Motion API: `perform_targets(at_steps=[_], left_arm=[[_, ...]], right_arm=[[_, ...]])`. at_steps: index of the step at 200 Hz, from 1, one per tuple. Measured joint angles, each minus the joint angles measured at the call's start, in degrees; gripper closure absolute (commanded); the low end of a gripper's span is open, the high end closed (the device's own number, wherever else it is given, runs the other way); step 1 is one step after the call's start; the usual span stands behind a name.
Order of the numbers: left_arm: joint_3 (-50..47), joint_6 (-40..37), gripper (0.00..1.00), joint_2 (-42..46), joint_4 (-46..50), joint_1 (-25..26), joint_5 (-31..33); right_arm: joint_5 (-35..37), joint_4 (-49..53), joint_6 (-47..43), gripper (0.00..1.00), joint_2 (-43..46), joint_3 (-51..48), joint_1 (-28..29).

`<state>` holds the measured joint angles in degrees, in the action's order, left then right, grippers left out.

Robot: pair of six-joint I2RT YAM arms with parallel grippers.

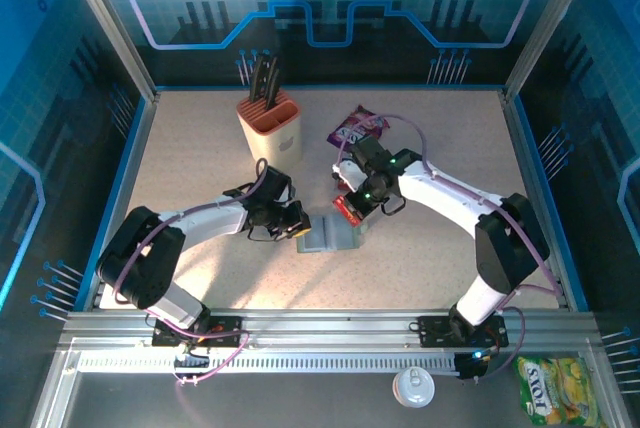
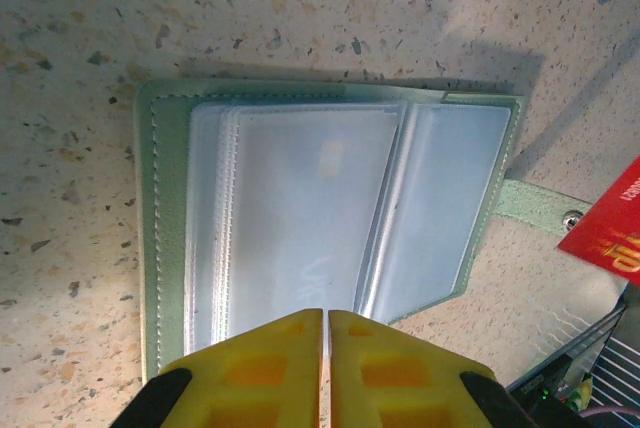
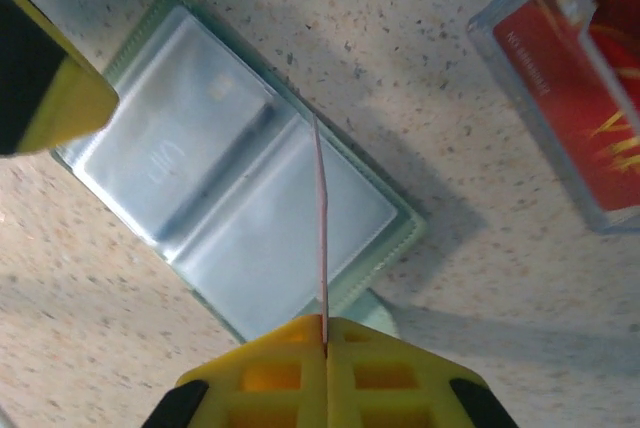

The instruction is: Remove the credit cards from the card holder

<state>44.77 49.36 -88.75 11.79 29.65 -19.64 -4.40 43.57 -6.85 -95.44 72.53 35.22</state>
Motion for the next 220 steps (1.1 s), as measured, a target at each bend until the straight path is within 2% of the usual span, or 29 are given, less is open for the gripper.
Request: perform_targets(at_steps=[45,91,145,220], left_arm=[[0.0,0.0,0.88,0.4,0.0,0.0,0.6],[0.0,0.0,0.88,1.5,0.2,0.0,1.0],[0.0,0.0,0.87,2.6,1.5,0.0,1.9],[0.0,0.2,0.87,2.5,2.4,0.0,2.3]], right_arm=[[1.2,8.1,-19.8,1.0,-5.7,8.8,0.0],[1.4,15.3,-30.4,1.0,-12.8,20.5,-2.0],[0.7,22.5,-36.8,1.0,-20.0,32.8,-6.5],[0.6,29.3,-40.9,1.0,-28.5,47.5,-10.4]])
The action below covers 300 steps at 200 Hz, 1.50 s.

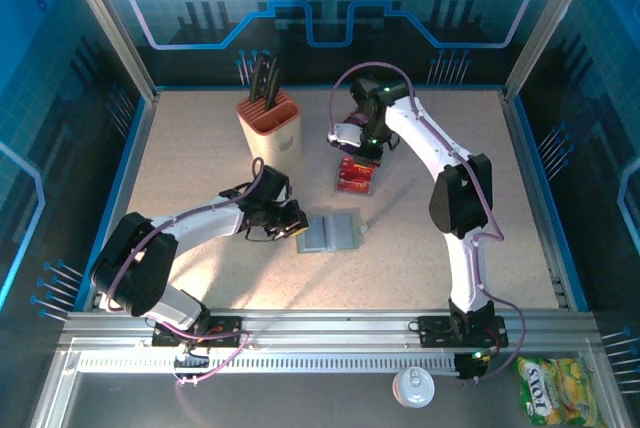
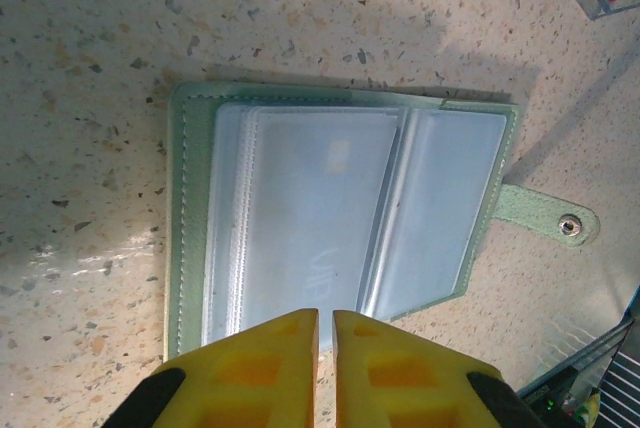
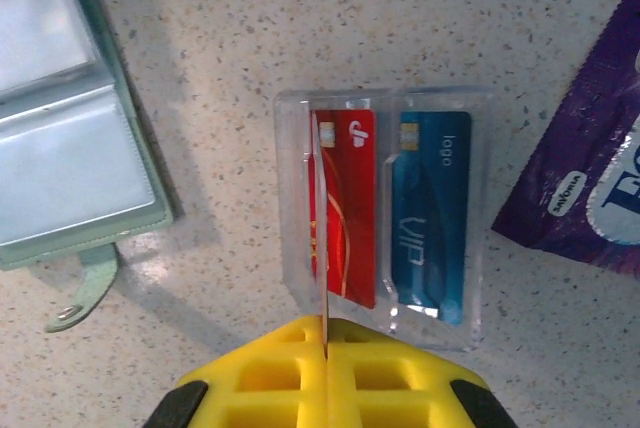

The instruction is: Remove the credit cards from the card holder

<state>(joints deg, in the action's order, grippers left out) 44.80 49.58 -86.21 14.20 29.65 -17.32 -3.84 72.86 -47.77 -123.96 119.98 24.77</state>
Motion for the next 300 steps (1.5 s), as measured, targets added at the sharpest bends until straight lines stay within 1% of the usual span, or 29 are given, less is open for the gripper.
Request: perform_targets(at_steps=[34,94,123,137,199,218,257,284,300], left_arm=[[0.0,0.0,0.87,0.0,1.2,0.0,0.2],[0.0,0.2,0.86,0.0,2.3,0.0,1.1],[0.0,0.7,0.86,0.0,2.3,0.0,1.1],[0.0,1.0,0.86,0.0,2.4,0.0,1.1],[0.0,1.1,0.86,0.0,2.5,0.0,1.3],[0.0,1.1,0.86,0.2,2.5,0.0,1.3],[0.0,1.1,0.85,0.3,2.5,0.0,1.3],[0.0,1.0,0.85,0.3,2.5,0.0,1.3],[0.0,0.9,0.85,0.3,2.5,0.0,1.3]], right_arm=[[0.0,0.9,-1.2,1.0,-3.5,3.5,-0.5],[-0.3,1.2,-1.9,1.0,-6.8,3.9,-1.5],[-0.9,1.2,-1.8,0.9,-7.1,3.7,-1.6],[-0.9,1.0,-1.8,0.89,-7.1,3.3,-1.6],[-0.7,-0.5,-0.7,0.86,-5.7,-0.1,-1.6],[-0.5,-0.8,0.0,0.8,-4.4,-0.4,-1.5],[1.1,-1.6,1.7,0.79,-2.3,-0.9,-1.0],[1.2,-3.7,4.7,0.79,-0.6,-3.7,-0.3],[0.4,-5.9,8.0,0.79,0.9,-6.2,0.2]])
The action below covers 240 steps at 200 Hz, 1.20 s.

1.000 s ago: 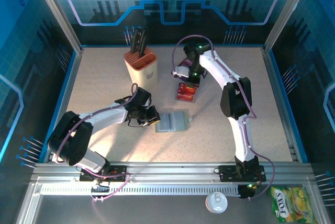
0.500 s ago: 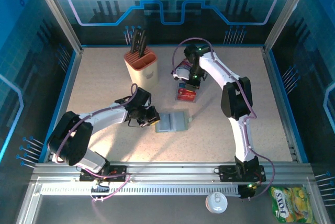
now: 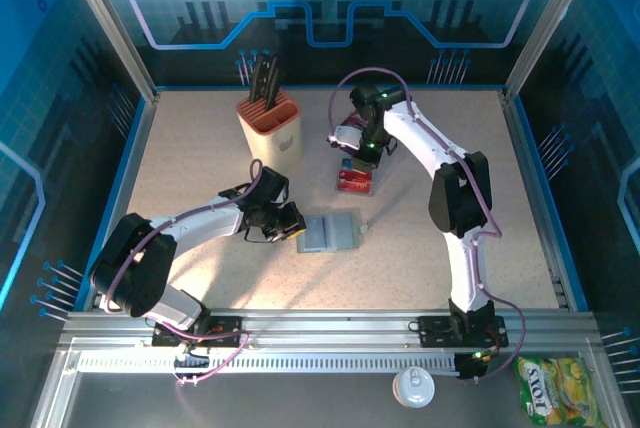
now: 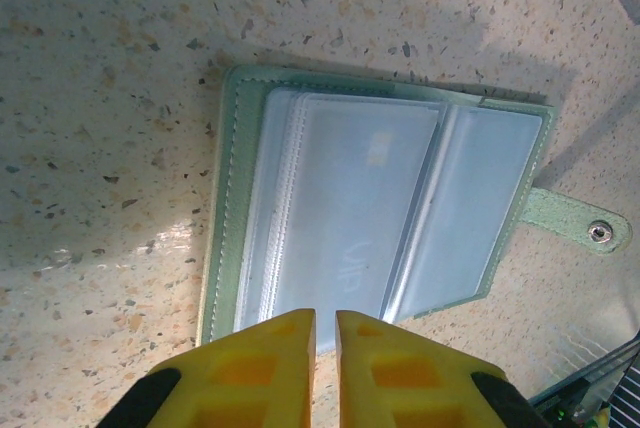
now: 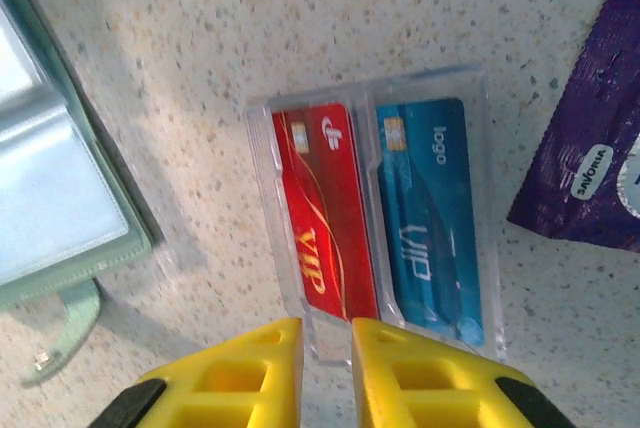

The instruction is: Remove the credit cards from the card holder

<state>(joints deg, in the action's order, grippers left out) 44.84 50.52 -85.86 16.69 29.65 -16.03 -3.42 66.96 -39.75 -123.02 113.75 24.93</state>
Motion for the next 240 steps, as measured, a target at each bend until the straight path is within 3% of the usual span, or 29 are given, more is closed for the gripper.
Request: perform_targets(at_steps=[75,142,201,240], left_arm=[[0.0,-1.4,0.84,0.0,0.0,0.0,1.2],[-1.7,-1.6,0.87,-0.7,-1.6,0.0,1.5],[-2.0,-1.5,0.9,-3.5,-3.7,0.0,1.5],[-3.0,-1.5,1.0,-4.5,-5.1,0.0,1.4]], right_arm=[[-8.9,-25.2,28.8,0.79,17.4,-27.8,1.9],[-16.4,-39.5,54.5,0.82,22.4,-40.4,3.8],[-19.5,-45.6,65.4,0.86,24.2,-46.1,10.1],[-19.6,-48.0,69.0,0.88,24.2,-49.0,12.9]])
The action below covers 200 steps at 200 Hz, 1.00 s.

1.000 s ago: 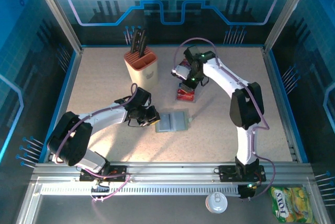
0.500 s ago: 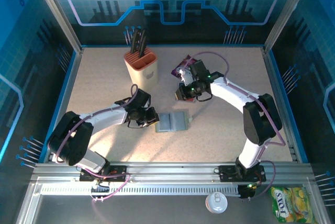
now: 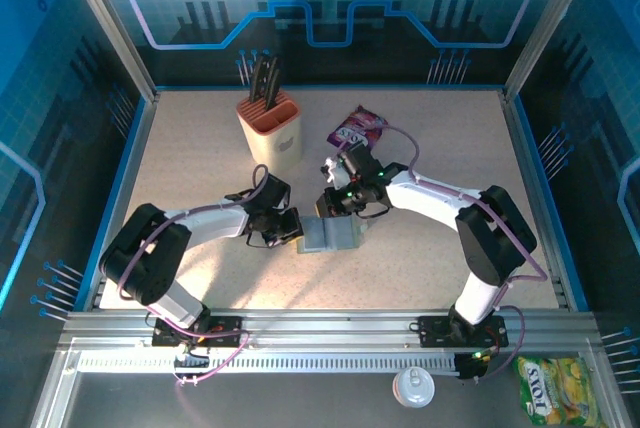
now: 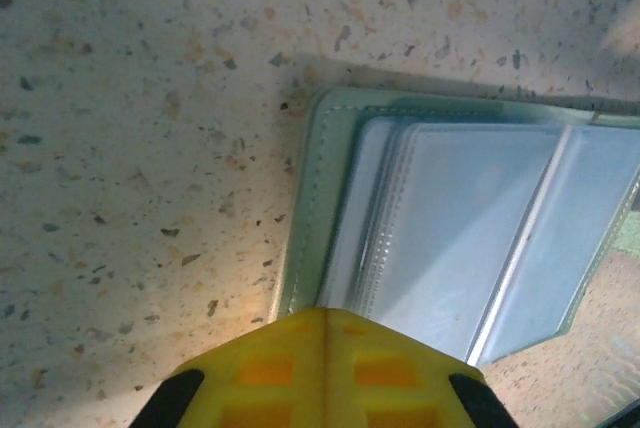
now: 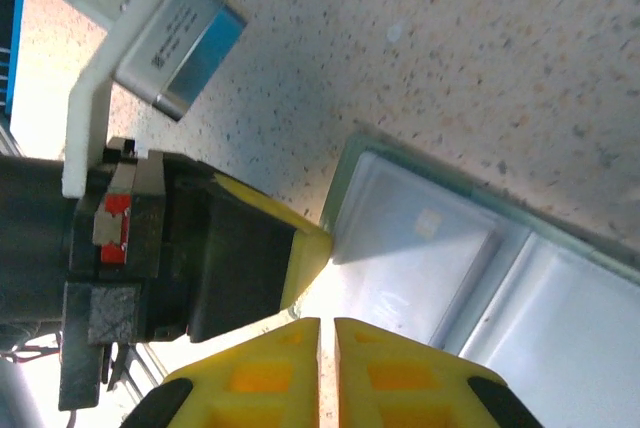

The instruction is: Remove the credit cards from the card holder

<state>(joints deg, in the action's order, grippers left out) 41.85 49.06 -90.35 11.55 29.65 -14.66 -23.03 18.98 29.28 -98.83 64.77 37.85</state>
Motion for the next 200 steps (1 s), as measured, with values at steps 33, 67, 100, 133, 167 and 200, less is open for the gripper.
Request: perform_targets(at_steps=[33,67,100,133,167,200], left_arm=[[-1.0,0.0,1.0,0.0,-2.0,0.0,-0.3],[-2.0,-0.1,1.0,0.5,-3.4,0.0,-0.8],[-2.2,-0.2,1.0,0.5,-3.7,-0.1,-1.5],[-2.2,-0.2,1.0,0.4,-3.8,-0.2,-1.6],[-2.2,-0.2,1.0,0.4,-3.9,-0.2,-1.6],[-2.2,-1.1,1.0,1.0,-3.9,-0.2,-1.6]], right_arm=[[0.0,-0.8,1.0,0.88,0.0,-0.3,0.4],[0.0,-0.9,1.0,0.89,-0.1,-0.3,0.4],[0.0,-0.9,1.7,0.91,-0.4,-0.3,0.5],[0.2,-0.9,3.7,0.96,-0.7,-0.3,1.0],[0.1,-1.0,6.1,0.99,-1.3,-0.3,1.9],[-0.2,0.5,7.7,0.96,-3.4,-0.2,2.3]])
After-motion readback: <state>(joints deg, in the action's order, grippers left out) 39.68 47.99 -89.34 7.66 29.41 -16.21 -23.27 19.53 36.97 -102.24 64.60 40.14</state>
